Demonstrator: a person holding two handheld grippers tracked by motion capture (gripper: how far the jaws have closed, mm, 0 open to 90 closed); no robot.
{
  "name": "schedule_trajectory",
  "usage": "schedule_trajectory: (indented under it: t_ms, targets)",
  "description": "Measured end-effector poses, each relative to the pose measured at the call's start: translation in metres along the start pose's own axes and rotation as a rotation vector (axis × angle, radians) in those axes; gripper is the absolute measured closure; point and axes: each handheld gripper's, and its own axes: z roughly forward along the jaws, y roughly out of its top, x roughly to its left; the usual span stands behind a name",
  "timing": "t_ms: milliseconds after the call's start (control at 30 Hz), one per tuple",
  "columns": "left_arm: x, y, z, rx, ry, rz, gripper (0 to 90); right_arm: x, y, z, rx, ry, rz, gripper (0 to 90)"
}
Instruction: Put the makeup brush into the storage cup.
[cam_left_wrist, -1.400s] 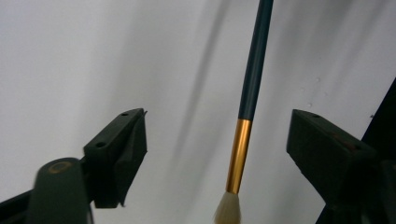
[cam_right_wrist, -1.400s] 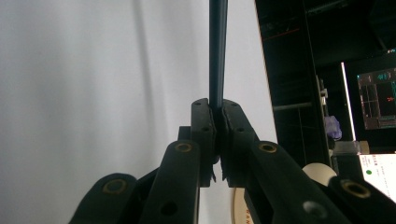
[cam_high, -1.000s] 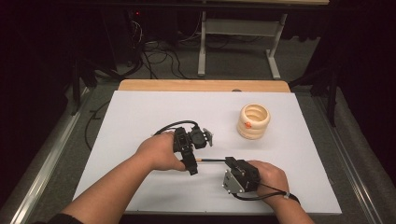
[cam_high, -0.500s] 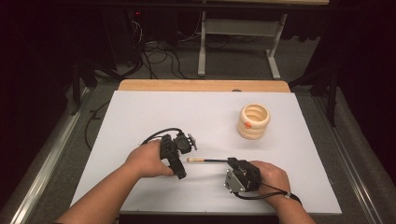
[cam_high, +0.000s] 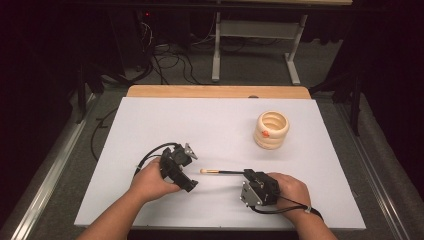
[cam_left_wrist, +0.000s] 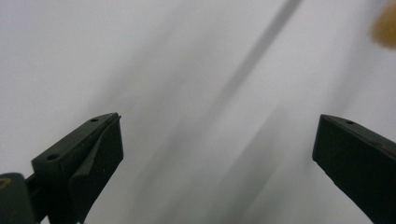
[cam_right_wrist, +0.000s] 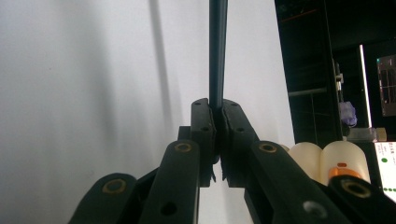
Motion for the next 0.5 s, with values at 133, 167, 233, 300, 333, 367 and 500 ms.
schedule_trajectory:
  t_ms: [133, 167, 233, 300, 333, 367, 500]
  targets:
    - [0.002, -0.012, 0.006, -0.040, 0.000, -0.033, 2.6, 0.000, -0.001, 0.000, 0.004, 0.003, 0.009, 87.3]
    - [0.002, -0.015, 0.007, -0.051, 0.006, -0.038, 2.6, 0.000, -0.001, 0.000, 0.004, 0.003, 0.011, 87.3]
    - [0.003, -0.021, 0.007, -0.090, 0.000, -0.063, 2.6, 0.000, -0.001, -0.001, 0.002, 0.000, 0.020, 87.3]
    - [0.003, -0.026, 0.007, -0.137, 0.010, -0.089, 3.1, -0.001, -0.001, 0.000, -0.001, 0.000, 0.020, 87.3]
    - [0.002, -0.028, 0.006, -0.163, 0.012, -0.105, 3.5, -0.001, -0.001, 0.000, 0.000, -0.001, 0.025, 87.3]
    - [0.002, -0.030, 0.005, -0.179, 0.015, -0.117, 3.5, -0.001, -0.001, 0.000, -0.001, 0.000, 0.027, 87.2]
    - [0.006, -0.039, 0.007, -0.247, 0.024, -0.168, 3.5, -0.002, -0.002, 0.001, 0.000, 0.006, 0.051, 87.2]
